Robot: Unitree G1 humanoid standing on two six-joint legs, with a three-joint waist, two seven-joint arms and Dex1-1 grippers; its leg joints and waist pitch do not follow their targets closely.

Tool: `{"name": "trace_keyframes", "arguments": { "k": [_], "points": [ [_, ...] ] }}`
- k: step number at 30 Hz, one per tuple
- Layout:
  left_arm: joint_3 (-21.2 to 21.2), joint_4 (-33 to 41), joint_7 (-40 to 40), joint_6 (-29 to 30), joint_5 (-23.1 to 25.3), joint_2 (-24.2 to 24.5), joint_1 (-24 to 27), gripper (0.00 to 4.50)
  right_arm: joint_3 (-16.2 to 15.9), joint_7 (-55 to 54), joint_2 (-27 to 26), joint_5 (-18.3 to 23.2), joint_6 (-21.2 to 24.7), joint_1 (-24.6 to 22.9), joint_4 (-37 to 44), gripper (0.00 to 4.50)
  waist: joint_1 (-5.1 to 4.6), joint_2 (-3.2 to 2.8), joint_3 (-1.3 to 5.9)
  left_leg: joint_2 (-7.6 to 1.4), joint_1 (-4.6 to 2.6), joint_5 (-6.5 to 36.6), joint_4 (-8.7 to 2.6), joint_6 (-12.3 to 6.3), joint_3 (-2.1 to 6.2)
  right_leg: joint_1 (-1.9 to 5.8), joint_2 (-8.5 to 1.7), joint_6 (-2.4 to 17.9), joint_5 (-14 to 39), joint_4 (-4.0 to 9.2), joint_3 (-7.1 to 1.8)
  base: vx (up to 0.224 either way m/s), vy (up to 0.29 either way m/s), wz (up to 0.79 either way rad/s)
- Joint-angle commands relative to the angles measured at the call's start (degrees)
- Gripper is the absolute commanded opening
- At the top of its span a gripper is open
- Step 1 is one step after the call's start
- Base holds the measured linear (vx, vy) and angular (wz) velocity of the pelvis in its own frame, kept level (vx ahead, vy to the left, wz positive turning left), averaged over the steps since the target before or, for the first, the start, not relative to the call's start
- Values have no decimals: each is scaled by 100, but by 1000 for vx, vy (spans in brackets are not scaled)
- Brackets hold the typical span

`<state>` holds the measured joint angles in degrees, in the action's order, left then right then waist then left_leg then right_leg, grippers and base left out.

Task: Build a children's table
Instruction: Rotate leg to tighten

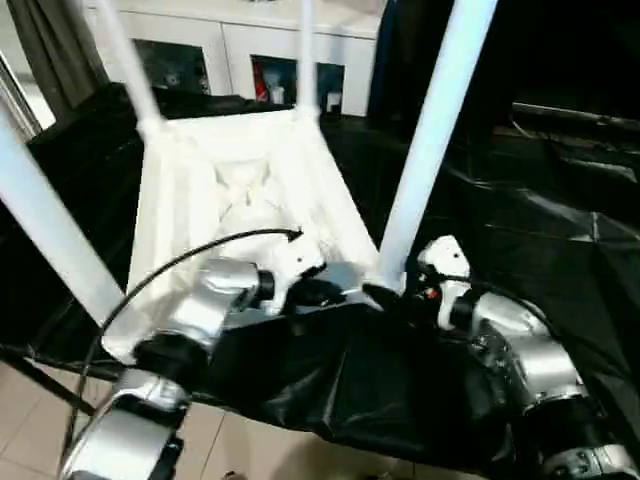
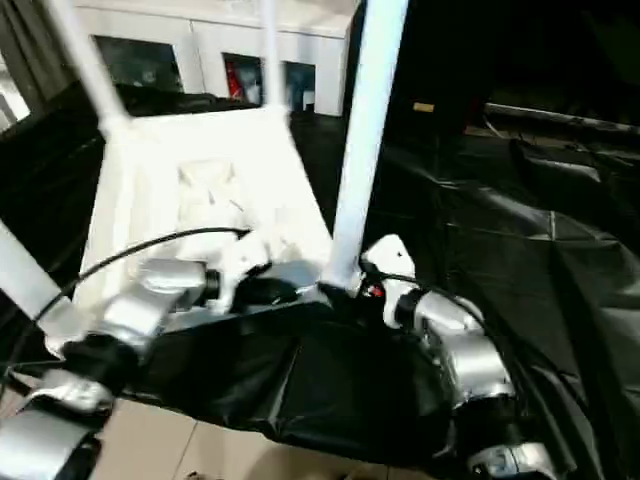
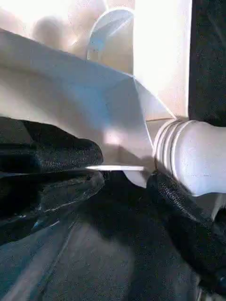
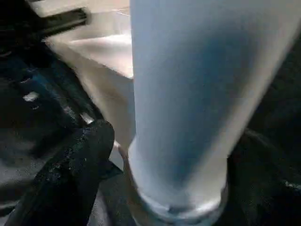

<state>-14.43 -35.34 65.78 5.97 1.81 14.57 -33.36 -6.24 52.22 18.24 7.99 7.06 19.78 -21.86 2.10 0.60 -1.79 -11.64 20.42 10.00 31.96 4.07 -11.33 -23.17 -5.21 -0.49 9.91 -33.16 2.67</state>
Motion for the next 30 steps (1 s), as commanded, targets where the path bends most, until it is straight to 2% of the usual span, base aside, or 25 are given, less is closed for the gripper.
{"name": "trace_keyframes", "arguments": {
  "k": [1,2,3,7,9,10,11,14,15,17,20,24,28,29,30],
  "points": [
    [-125,39,408,75,-170,25,174,0,-107,442,100,148,84,55,63,382,26,61,272,-156,-18,1450,-325,-453,43,213,-237,1190,1429,387,-178,0,0,0],
    [-135,62,456,97,-183,49,182,0,-110,510,134,167,91,69,54,382,16,76,274,-153,-9,1393,-316,-473,38,221,-225,1266,1244,361,-178,0,0,0],
    [-173,124,651,142,-227,143,218,0,-143,690,221,205,103,90,59,382,33,37,290,-160,-25,1321,-310,-475,37,225,-223,1340,1042,335,-175,0,0,0],
    [-247,198,1000,176,-304,311,291,0,-321,1036,415,176,63,78,59,382,67,39,294,-162,-12,1086,-286,-530,20,263,-211,1497,628,272,-163,0,0,0],
    [-235,185,984,160,-298,310,286,0,-323,1054,393,150,48,71,31,382,75,39,291,-163,-14,1134,-281,-526,10,264,-219,1504,679,276,-163,0,0,0],
    [-234,190,982,166,-299,311,284,0,-324,1063,386,145,40,76,11,355,65,104,289,-162,-6,1149,-279,-527,5,266,-218,1483,737,282,-163,0,0,0],
    [-205,188,941,161,-296,306,276,0,-358,1027,371,95,9,86,-36,348,82,81,280,-165,-14,1231,-289,-473,16,259,-242,1411,1024,301,-168,0,0,0],
    [-163,142,889,144,-293,285,246,0,-379,1018,322,107,38,96,-33,329,80,97,276,-163,-21,1297,-294,-409,19,250,-239,1343,1194,317,-174,0,0,0],
    [-163,107,859,146,-297,277,211,0,-348,1054,284,193,95,130,-29,329,81,119,277,-165,-20,1292,-295,-403,22,250,-239,1322,1208,316,-175,0,0,0],
    [-163,119,857,170,-319,277,214,0,-353,1115,277,279,122,155,-39,298,93,109,280,-165,-32,1252,-293,-402,22,246,-240,1327,1161,308,-178,0,0,0],
    [-152,132,859,170,-326,282,251,0,-339,1137,220,350,158,122,-38,279,112,126,278,-161,-19,1184,-288,-429,21,256,-241,1332,1091,295,-178,0,0,0],
    [-98,145,667,187,-281,287,286,0,-284,922,27,393,185,-26,25,274,116,117,279,-158,-17,1138,-283,-441,18,251,-243,1336,1045,289,-178,0,0,0],
    [-22,-306,-522,140,59,-110,76,0,-38,-735,-591,-2,114,-130,-313,273,74,112,241,-139,-22,1414,-313,-258,28,215,-242,1193,1536,357,-180,0,0,0],
    [0,-448,-902,177,119,-327,-24,0,64,-1340,-838,-84,154,-158,-411,272,33,90,218,-121,-57,1808,-345,-32,58,191,-252,959,2297,435,-171,0,0,0],
    [2,-454,-928,184,120,-346,-31,0,71,-1386,-857,-90,156,-159,-416,272,21,105,219,-124,-67,1898,-348,19,70,181,-253,895,2460,446,-170,0,0,0]
  ]
}}
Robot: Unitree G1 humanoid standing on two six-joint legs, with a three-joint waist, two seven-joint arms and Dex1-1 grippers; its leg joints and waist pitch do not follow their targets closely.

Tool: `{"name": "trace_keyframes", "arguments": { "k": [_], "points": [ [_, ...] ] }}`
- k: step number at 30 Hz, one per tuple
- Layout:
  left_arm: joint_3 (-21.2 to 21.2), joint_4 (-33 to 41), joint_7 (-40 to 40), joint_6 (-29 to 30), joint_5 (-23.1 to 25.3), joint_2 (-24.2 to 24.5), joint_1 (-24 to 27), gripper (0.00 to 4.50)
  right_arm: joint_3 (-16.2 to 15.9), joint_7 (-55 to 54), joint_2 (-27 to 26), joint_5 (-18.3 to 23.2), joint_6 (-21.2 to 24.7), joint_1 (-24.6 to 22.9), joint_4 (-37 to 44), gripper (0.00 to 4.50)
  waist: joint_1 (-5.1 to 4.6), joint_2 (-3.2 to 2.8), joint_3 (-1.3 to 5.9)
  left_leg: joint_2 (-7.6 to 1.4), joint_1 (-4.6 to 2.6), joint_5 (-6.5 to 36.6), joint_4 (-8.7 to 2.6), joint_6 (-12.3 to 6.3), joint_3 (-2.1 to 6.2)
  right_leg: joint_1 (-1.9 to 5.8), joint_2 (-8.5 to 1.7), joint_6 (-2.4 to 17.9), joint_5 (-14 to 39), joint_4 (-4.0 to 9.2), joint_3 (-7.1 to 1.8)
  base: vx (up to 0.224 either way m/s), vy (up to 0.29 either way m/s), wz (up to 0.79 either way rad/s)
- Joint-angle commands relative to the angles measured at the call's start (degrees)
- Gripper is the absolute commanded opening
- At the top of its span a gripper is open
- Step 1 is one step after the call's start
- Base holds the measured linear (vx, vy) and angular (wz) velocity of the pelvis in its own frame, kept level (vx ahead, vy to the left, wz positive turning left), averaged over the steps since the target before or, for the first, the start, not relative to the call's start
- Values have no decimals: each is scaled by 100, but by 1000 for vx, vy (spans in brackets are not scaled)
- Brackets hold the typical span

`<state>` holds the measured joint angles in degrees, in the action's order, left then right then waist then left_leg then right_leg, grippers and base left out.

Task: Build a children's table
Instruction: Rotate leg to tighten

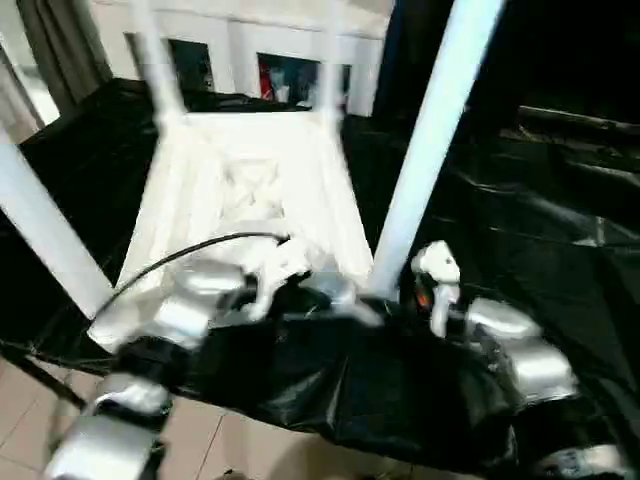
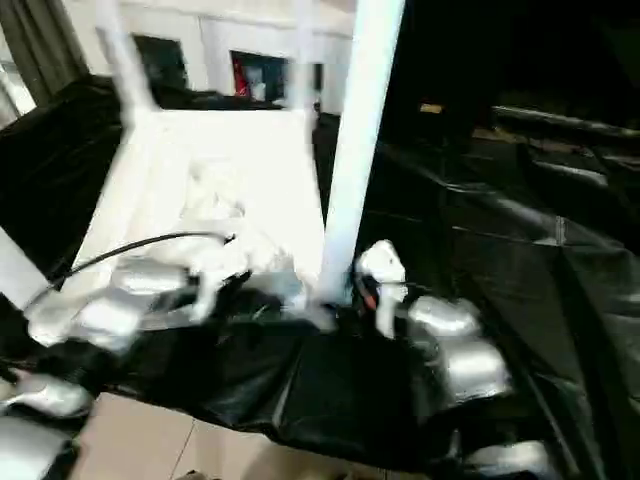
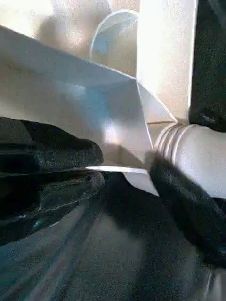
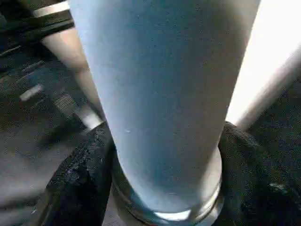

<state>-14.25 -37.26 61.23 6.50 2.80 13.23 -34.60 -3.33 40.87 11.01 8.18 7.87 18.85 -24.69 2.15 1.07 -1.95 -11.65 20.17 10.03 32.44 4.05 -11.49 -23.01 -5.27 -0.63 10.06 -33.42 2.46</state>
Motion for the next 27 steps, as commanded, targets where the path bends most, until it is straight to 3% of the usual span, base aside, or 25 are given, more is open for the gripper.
{"name": "trace_keyframes", "arguments": {
  "k": [1,2,5,7,9,12,13,17,18,21,27],
  "points": [
    [-5,-298,-621,170,30,-317,53,0,-180,-516,-242,-146,86,-72,-166,272,-7,74,233,-116,-41,2015,-404,28,101,162,-250,803,2672,505,-147,0,0,0],
    [-3,-327,-770,226,31,-466,4,0,-117,-847,-398,-170,124,-59,-223,272,-23,95,226,-109,-48,2097,-403,0,103,139,-242,714,2862,537,-146,0,0,0],
    [-68,-386,-1195,310,66,-937,-95,0,-42,-1724,-890,-325,145,-20,-364,272,-39,74,226,-105,-51,2169,-417,2,125,114,-249,580,3103,582,-139,0,0,0],
    [-111,-399,-1316,292,94,-1113,-109,0,-48,-1940,-1064,-394,127,-19,-349,272,-48,82,223,-107,-29,2147,-430,-5,130,116,-237,541,3031,585,-135,0,0,0],
    [-187,-360,-1315,268,112,-1275,-75,0,-168,-2017,-1175,-522,67,-22,-259,272,-45,56,222,-97,-55,2242,-424,-38,126,92,-228,535,3014,598,-140,0,0,0],
    [-307,-244,-1074,234,114,-1256,22,0,-277,-1726,-1018,-509,-204,-51,-64,272,-46,47,235,-96,-48,2279,-426,-102,126,97,-228,531,2921,605,-150,0,0,0],
    [-307,-244,-1074,234,114,-1256,22,0,-277,-1726,-1018,-509,-204,-51,-64,328,-44,51,243,-96,-27,2218,-427,-128,123,115,-221,565,2768,582,-157,0,0,0],
    [-345,-217,-781,210,155,-1076,85,0,-120,-1465,-791,-362,-163,-2,11,359,-23,54,259,-107,-14,2010,-411,-224,97,138,-218,743,2313,534,-172,0,0,0],
    [-353,-172,-624,259,164,-952,105,0,-196,-1031,-536,-362,-221,-1,90,371,-25,80,257,-107,-10,1980,-405,-241,87,136,-217,761,2278,535,-176,0,0,0],
    [-363,-129,-442,332,173,-790,103,0,-283,-400,-211,-282,-271,1,199,371,-3,85,279,-118,38,1702,-386,-370,85,200,-228,884,1866,470,-174,0,0,0],
    [-477,55,318,456,186,-257,178,0,-472,951,449,-99,-276,101,253,371,26,107,278,-146,38,1526,-373,-458,75,220,-246,1085,1688,430,-155,0,0,0]
  ]
}}
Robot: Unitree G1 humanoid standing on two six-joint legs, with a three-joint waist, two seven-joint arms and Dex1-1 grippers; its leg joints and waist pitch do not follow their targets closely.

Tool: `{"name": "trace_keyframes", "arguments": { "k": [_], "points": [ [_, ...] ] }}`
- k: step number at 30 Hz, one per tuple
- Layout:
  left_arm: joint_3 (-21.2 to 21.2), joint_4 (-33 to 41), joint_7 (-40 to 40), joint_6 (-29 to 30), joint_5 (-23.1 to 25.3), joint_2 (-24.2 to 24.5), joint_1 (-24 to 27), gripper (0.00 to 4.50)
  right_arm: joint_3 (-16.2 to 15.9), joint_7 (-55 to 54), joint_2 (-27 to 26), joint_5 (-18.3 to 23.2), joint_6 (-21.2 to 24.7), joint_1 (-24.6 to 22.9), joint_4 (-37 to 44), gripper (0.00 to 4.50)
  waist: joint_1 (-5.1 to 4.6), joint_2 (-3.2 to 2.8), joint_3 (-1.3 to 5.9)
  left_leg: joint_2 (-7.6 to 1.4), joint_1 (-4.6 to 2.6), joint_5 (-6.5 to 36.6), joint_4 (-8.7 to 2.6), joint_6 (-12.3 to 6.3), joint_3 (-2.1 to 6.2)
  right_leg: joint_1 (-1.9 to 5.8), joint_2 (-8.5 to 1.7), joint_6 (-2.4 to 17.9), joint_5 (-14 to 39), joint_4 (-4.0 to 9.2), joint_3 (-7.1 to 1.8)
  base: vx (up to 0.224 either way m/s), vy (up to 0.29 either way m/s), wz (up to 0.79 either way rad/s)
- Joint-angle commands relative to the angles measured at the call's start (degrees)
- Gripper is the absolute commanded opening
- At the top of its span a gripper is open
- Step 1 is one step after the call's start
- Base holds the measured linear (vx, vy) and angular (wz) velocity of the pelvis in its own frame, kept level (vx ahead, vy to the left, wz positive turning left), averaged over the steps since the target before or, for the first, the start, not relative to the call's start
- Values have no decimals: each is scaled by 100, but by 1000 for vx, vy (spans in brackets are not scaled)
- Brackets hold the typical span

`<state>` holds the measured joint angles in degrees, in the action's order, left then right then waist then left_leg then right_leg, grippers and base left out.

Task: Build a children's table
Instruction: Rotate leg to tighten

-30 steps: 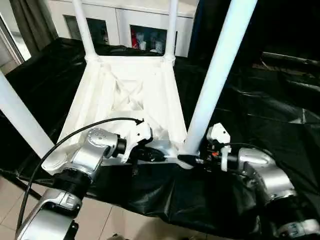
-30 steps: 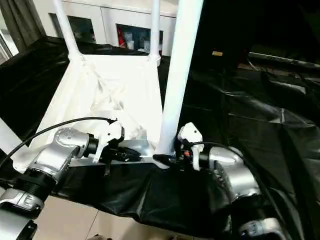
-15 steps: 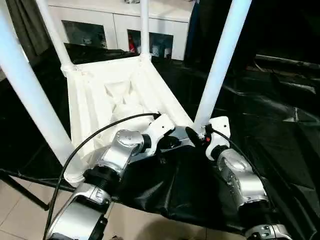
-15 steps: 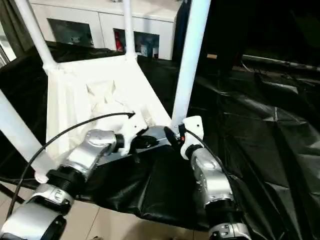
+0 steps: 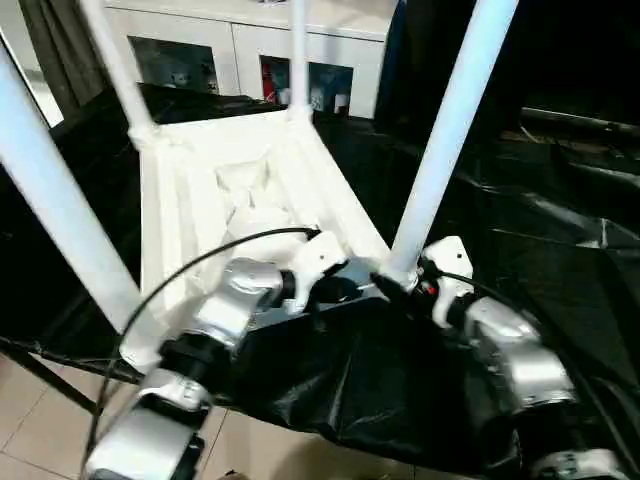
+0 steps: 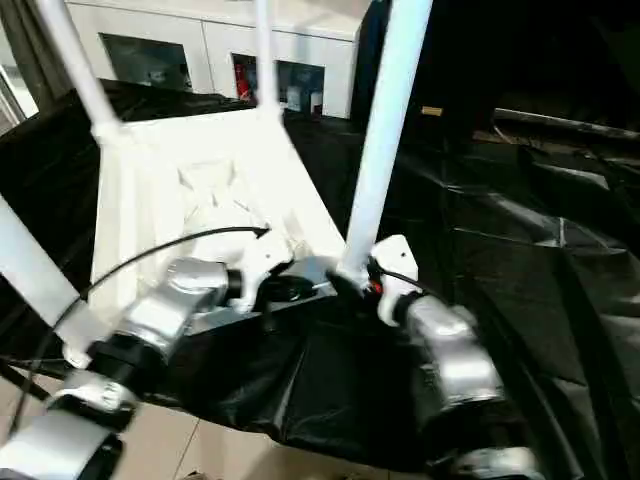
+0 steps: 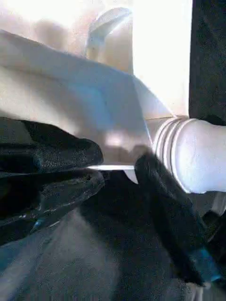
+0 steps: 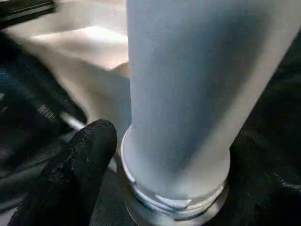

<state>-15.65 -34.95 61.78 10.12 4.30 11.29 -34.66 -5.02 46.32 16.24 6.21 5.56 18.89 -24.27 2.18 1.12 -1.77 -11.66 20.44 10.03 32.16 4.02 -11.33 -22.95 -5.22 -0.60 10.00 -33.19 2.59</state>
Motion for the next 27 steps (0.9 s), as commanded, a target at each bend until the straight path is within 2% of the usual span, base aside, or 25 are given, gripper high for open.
{"name": "trace_keyframes", "arguments": {
  "k": [1,2,4,5,8,10,11,14,15,16,17,20,21,22,23,24,26,27],
  "points": [
    [-343,-164,300,96,35,-41,190,0,-309,447,-58,107,-40,102,214,371,24,94,255,-145,9,1522,-346,-450,58,208,-251,1090,1692,407,-167,0,0,0],
    [-447,58,946,125,-10,358,290,0,-413,1114,207,241,31,189,255,371,27,98,266,-153,2,1480,-348,-427,67,220,-254,1139,1613,385,-162,0,0,0],
    [-476,145,1193,159,-37,523,316,0,-447,1359,291,281,60,232,250,371,24,97,270,-162,10,1384,-345,-446,68,227,-242,1206,1369,346,-163,0,0,0],
    [-501,203,1361,187,-68,642,325,0,-473,1515,343,294,71,267,230,371,20,79,277,-170,-17,1348,-338,-459,57,204,-233,1310,1126,323,-168,0,0,0],
    [-484,169,1397,154,-63,738,287,0,-530,1688,401,270,43,310,171,371,19,104,275,-169,-19,1251,-328,-481,41,224,-229,1471,780,285,-164,0,0,0],
    [-469,142,1390,132,-51,777,267,0,-562,1759,429,262,34,325,134,371,34,109,267,-169,-29,1318,-327,-445,34,225,-245,1471,915,299,-170,0,0,0],
    [-463,124,1376,122,-41,791,255,0,-581,1782,442,248,19,331,110,346,39,108,259,-167,-24,1368,-335,-406,37,228,-248,1446,1034,310,-171,0,0,0],
    [-442,120,1325,132,-54,808,232,0,-601,1788,437,237,-16,324,58,336,49,96,263,-164,-32,1434,-337,-315,43,228,-251,1380,1200,320,-175,0,0,0],
    [-444,136,1334,149,-81,805,230,0,-587,1794,423,276,17,307,88,315,55,47,264,-164,-38,1429,-338,-298,47,227,-252,1383,1165,317,-179,0,0,0],
    [-445,151,1344,160,-104,799,231,0,-577,1801,413,308,51,286,130,315,47,73,270,-164,-36,1412,-337,-289,43,232,-240,1392,1082,313,-174,0,0,0],
    [-439,157,1365,171,-120,783,221,0,-564,1817,406,347,77,259,184,306,48,49,276,-162,-39,1369,-332,-289,40,236,-231,1431,922,303,-176,0,0,0],
    [-423,127,1400,153,-150,743,209,0,-527,1788,411,393,119,170,304,277,62,58,286,-157,-35,1237,-317,-352,34,254,-224,1520,641,268,-169,0,0,0],
    [-421,85,1384,132,-150,714,189,0,-494,1763,418,427,152,132,339,273,74,-85,286,-157,-49,1244,-318,-325,45,249,-228,1541,593,258,-173,0,0,0],
    [-421,55,1369,118,-148,695,174,0,-472,1747,423,450,174,110,357,273,54,-18,291,-158,-54,1284,-306,-325,25,255,-205,1568,500,276,-167,0,0,0],
    [-418,45,1356,113,-147,688,171,0,-466,1735,420,453,176,102,360,272,71,-1,300,-150,-42,1250,-302,-345,24,275,-207,1600,437,255,-164,0,0,0],
    [-392,-44,1232,65,-133,629,152,0,-418,1627,385,475,193,30,384,269,75,-26,294,-153,-49,1259,-301,-358,19,262,-206,1605,473,268,-164,0,0,0],
    [-334,-163,940,35,-87,520,113,0,-371,1240,270,359,207,-30,339,266,81,-34,284,-157,-47,1323,-308,-327,19,259,-215,1583,611,288,-169,0,0,0],
    [-311,-219,815,35,-66,467,92,0,-354,1043,211,289,189,-53,308,266,86,-79,277,-151,-56,1370,-310,-290,21,238,-214,1561,687,294,-169,0,0,0]
  ]
}}
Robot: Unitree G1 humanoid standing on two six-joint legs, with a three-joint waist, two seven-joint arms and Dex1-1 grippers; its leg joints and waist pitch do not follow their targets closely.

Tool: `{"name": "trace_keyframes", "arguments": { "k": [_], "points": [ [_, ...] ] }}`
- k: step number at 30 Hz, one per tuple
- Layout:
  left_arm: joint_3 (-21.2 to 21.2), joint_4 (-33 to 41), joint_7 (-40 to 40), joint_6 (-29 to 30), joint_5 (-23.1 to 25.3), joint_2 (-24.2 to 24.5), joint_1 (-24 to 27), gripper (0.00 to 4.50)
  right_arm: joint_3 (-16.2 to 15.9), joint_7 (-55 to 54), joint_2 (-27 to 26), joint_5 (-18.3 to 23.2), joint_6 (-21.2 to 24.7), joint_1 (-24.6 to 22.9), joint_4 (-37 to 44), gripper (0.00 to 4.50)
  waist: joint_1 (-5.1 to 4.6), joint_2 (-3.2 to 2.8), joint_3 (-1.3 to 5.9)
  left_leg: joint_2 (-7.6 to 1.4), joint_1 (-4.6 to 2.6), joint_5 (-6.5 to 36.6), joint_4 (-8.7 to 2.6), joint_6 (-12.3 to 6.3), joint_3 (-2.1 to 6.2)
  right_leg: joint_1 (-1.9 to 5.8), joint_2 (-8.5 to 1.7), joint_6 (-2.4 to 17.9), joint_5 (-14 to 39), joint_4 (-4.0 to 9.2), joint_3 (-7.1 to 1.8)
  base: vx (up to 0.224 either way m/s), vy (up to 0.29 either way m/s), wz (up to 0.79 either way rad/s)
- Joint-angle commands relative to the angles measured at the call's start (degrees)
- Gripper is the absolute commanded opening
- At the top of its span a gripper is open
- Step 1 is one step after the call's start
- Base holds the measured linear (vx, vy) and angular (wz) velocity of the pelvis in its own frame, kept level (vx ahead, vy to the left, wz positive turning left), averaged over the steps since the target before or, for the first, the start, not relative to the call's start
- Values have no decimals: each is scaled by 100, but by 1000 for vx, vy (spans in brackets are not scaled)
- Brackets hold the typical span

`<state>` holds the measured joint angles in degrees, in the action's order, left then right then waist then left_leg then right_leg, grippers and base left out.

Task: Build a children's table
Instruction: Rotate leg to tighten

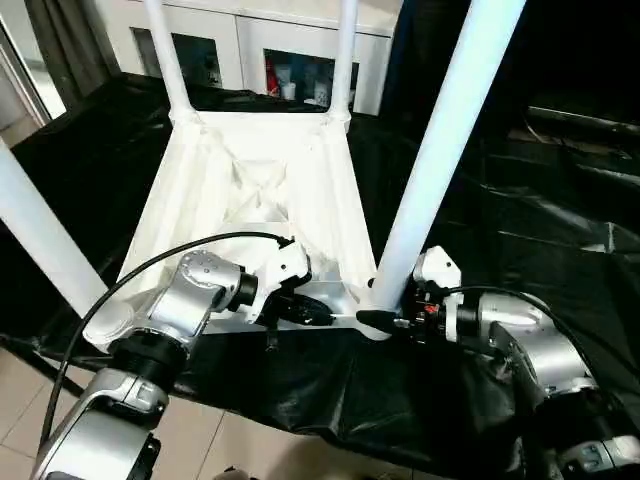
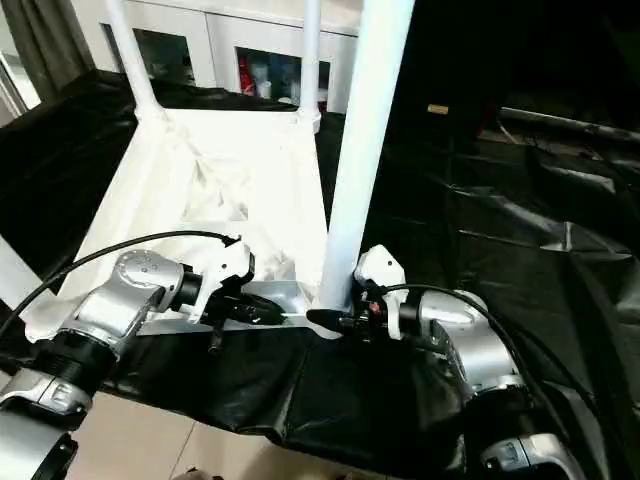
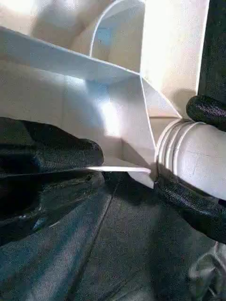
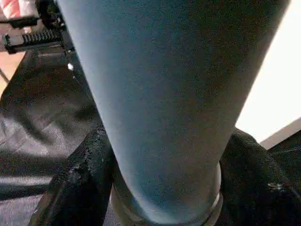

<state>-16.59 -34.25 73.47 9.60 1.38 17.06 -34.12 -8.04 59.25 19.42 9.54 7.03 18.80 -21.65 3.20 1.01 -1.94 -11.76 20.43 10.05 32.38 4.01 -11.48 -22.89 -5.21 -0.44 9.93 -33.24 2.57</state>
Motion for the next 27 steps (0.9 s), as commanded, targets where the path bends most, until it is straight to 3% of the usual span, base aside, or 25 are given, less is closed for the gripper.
{"name": "trace_keyframes", "arguments": {
  "k": [1,4,5,8,10,11,14,16,18,22,23,24,25,27],
  "points": [
    [-192,-392,-590,69,280,-210,-11,0,-7,-652,-232,-174,24,-67,-27,266,-35,-40,270,-138,-61,1598,-357,-193,48,227,-215,1460,1053,342,-166,0,0,0],
    [-108,-677,-1251,55,377,-549,-180,0,164,-1517,-631,-281,176,-123,-117,264,-65,-6,253,-119,-105,2060,-384,4,79,197,-234,1152,2025,445,-153,-18,1,0],
    [-61,-798,-1613,99,373,-803,-279,0,285,-2086,-978,-269,395,-150,-121,264,-90,1,236,-110,-103,2252,-400,46,108,174,-239,919,2572,506,-144,-55,4,-1],
    [-21,-852,-1877,132,366,-989,-330,0,346,-2480,-1226,-269,545,-144,-148,264,-127,9,219,-99,-117,2397,-409,62,130,120,-240,723,3016,566,-131,-18,1,0],
    [23,-912,-2261,121,350,-1319,-371,0,296,-3124,-1605,-449,638,-99,-232,264,-156,55,208,-92,-107,2476,-409,44,144,90,-243,552,3312,617,-116,0,0,0],
    [13,-950,-2350,97,354,-1408,-384,0,283,-3279,-1709,-498,636,-74,-264,264,-158,33,205,-92,-112,2509,-416,63,158,78,-246,497,3402,631,-110,0,0,0],
    [-40,-955,-2399,75,375,-1522,-364,0,170,-3434,-1851,-630,574,7,-343,264,-173,53,205,-81,-111,2627,-418,30,176,61,-253,376,3565,663,-97,0,0,0],
    [-67,-931,-2341,50,388,-1528,-337,0,70,-3461,-1875,-764,472,62,-373,264,-177,55,205,-80,-103,2664,-425,10,180,61,-252,357,3555,671,-92,0,0,0],
    [-56,-911,-2252,-7,392,-1430,-302,0,148,-3301,-1858,-646,407,64,-333,320,-179,48,211,-85,-82,2629,-441,0,185,78,-254,367,3445,660,-95,0,0,0],
    [-27,-862,-1988,-121,360,-1222,-247,0,147,-2990,-1679,-568,328,64,-264,355,-171,10,215,-94,-81,2649,-454,-21,176,76,-250,497,3122,631,-121,0,0,0],
    [-21,-835,-1882,-129,342,-1152,-232,0,93,-2835,-1581,-590,269,66,-245,369,-175,30,217,-95,-59,2616,-459,-28,171,95,-246,511,3051,626,-121,0,0,0],
    [-21,-835,-1882,-129,342,-1152,-232,0,93,-2835,-1581,-590,269,66,-245,369,-166,31,225,-96,-65,2599,-454,-36,167,95,-247,529,3004,618,-124,0,0,0],
    [-31,-805,-1671,-175,313,-1034,-209,0,27,-2516,-1419,-557,225,58,-181,369,-162,-17,222,-98,-85,2584,-449,-44,153,75,-247,585,2913,615,-141,0,0,0],
    [-30,-811,-1399,-335,267,-880,-185,0,-37,-2075,-1197,-483,188,44,-70,369,-174,-4,224,-96,-53,2519,-456,-83,150,117,-241,644,2766,608,-138,0,0,0]
  ]
}}
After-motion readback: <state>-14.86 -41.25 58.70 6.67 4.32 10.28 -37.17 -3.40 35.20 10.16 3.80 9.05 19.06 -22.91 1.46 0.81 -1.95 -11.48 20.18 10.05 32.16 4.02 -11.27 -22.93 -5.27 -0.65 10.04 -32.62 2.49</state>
